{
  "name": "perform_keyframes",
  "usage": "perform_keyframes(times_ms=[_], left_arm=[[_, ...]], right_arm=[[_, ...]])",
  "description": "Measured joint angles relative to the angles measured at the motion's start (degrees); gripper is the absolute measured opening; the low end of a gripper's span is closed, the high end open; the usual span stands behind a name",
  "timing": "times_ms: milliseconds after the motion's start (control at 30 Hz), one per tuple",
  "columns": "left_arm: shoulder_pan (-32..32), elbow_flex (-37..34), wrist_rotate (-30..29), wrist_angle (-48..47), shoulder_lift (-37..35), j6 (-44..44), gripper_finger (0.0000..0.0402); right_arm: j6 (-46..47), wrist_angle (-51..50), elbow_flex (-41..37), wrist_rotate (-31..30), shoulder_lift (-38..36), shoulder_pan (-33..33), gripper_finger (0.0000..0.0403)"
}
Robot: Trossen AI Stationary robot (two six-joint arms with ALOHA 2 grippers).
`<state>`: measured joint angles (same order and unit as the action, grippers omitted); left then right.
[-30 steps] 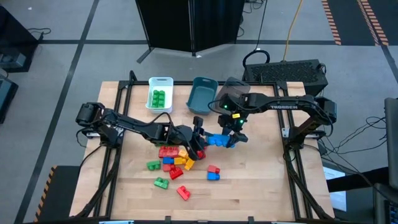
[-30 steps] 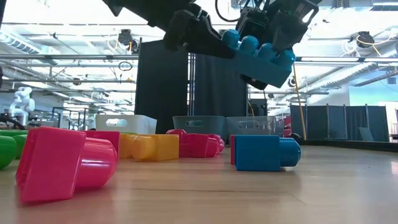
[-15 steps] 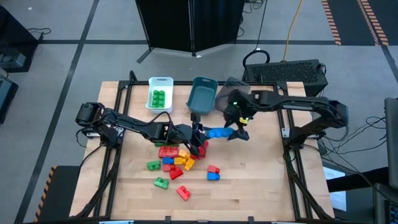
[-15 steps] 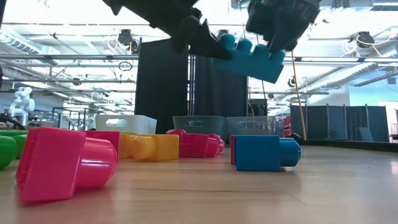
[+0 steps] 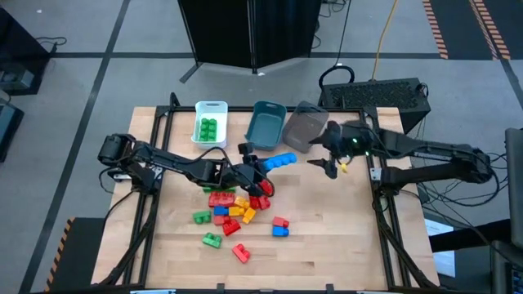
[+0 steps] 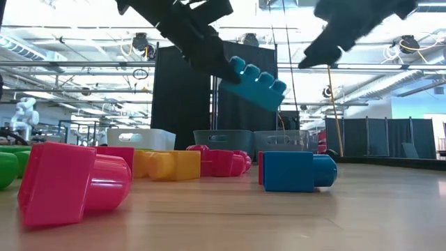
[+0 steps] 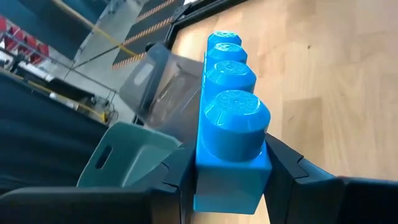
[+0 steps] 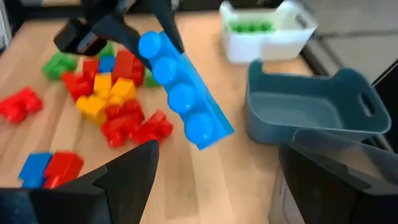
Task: Sort blocks by size
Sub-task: Put the 4 studs blue game piece into the white bin
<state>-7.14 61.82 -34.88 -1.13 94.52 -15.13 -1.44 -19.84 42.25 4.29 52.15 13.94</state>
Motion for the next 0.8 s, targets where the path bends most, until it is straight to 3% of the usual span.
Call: perform_keyframes(times_ms=[200,433,600,800], left_arm=[[0.0,0.0,-0.5,-0.9,-0.1,4.0,0.0118],[0.1,0.0,-2.4,-1.5,-0.1,7.5,0.0118],[0.6,0.0,-2.9,-2.2,-0.1,9.5,0.0118],[1.8,0.0,-2.9,-3.0,-0.1,10.4,0.0118]], right_arm=[[4.6,11.6,-13.0,-3.1,-7.5,-0.7,0.0318],[5.3,13.6,-16.5,-4.1,-8.1,-1.9,0.0318],[6.4,23.0,-19.8,-8.4,-7.2,-4.6,0.0318],[9.9,39.2,-26.2,-9.1,-7.1,-7.4,0.0318]])
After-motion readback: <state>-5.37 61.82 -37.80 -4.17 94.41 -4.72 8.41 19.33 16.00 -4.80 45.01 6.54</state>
